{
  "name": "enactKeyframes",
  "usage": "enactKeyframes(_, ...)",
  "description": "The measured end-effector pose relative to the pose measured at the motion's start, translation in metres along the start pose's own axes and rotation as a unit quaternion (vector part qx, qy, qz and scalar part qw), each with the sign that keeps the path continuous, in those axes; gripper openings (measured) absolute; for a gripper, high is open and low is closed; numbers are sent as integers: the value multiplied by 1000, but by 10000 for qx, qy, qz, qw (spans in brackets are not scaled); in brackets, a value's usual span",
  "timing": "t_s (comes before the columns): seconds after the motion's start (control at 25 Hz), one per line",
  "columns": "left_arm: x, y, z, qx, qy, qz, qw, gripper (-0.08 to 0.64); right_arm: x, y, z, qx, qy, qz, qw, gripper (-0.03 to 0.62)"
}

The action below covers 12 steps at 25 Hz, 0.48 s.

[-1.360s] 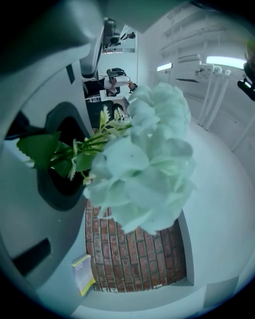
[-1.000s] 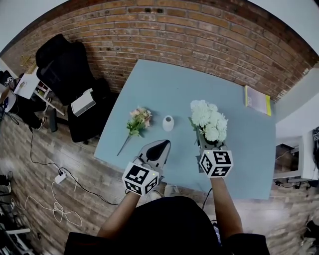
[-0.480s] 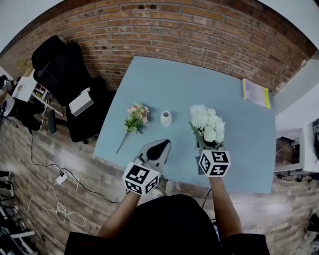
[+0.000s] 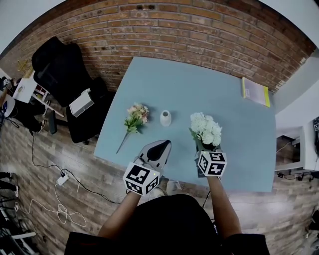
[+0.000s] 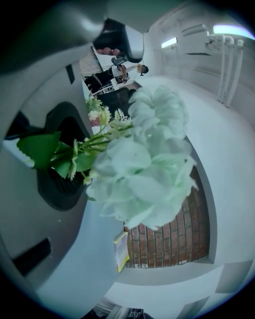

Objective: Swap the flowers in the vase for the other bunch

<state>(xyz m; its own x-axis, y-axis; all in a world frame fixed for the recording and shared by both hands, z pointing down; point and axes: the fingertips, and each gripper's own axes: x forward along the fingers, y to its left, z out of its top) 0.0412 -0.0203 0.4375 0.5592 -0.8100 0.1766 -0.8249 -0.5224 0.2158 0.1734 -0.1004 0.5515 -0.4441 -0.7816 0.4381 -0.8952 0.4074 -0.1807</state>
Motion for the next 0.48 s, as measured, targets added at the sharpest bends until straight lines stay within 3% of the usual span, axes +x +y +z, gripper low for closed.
enactKeyframes(0.48,4,-2,2,105,38,-28,9999,6,12,-23,-35,415,398,-201,9981,117)
